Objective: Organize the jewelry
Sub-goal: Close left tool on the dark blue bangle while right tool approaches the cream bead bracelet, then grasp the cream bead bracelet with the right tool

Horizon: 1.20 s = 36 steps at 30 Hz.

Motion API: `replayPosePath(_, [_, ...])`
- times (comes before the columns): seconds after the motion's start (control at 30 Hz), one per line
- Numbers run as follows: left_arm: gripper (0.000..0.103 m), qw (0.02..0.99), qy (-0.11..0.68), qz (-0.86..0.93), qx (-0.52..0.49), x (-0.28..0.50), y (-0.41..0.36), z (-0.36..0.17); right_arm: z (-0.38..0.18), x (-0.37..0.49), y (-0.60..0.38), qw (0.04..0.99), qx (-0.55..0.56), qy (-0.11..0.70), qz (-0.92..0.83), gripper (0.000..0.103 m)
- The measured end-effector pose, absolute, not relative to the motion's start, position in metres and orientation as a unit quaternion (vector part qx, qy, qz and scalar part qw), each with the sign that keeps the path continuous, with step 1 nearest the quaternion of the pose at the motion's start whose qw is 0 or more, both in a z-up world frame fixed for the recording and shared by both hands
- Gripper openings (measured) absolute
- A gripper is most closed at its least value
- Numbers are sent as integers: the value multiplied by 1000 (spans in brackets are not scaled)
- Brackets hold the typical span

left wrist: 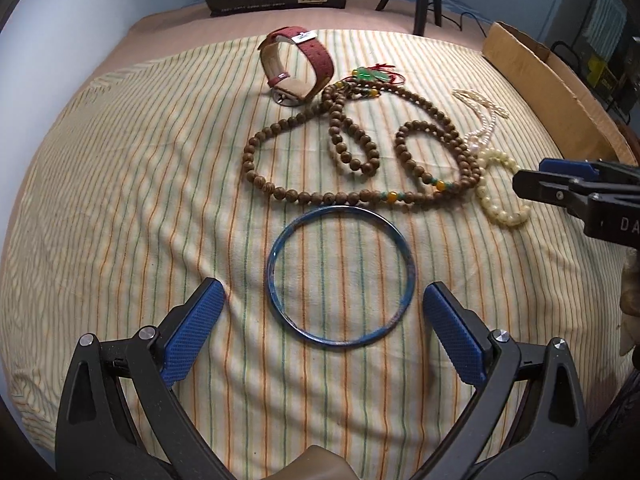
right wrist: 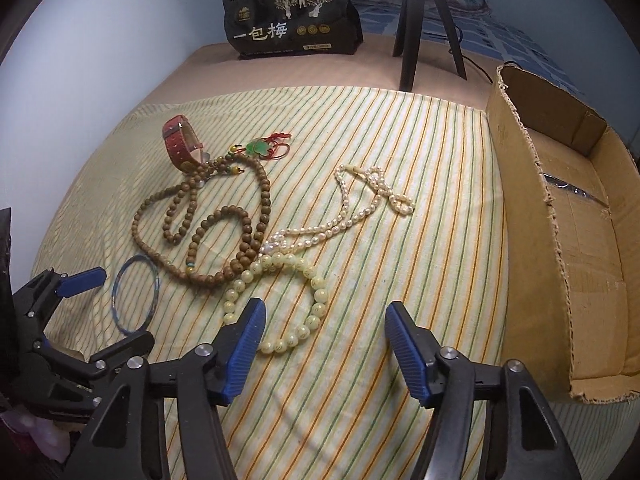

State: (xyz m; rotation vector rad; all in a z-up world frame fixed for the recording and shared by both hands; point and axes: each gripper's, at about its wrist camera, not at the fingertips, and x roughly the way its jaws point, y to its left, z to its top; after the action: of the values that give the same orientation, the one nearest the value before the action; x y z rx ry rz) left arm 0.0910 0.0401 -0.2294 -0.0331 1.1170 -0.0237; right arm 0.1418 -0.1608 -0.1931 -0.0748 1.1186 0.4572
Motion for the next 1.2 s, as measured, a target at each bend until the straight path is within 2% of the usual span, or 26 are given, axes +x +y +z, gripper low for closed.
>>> replayPosePath(0.23, [101,846,532,-7,-30,104,43,-233,-199,145,-156,820,-46,527,218,59])
replayPosePath(0.47, [86,851,525,0,-29,95,49,-228,-200,148,-150,820,-60,524,220,49])
replayPosePath(0.63, [76,852,523,6,-26,91,52,-226,-201,147,-146,819,-66,524,225,31])
replayPosePath(0.83, [74,852,522,8,-27,90,52,-223,-201,144,-145,816,-64,527,229,6])
replayPosePath(1.2, [74,857,514,10,-32,83,56,-212,-183,136,-150,828,-53,507,233,5])
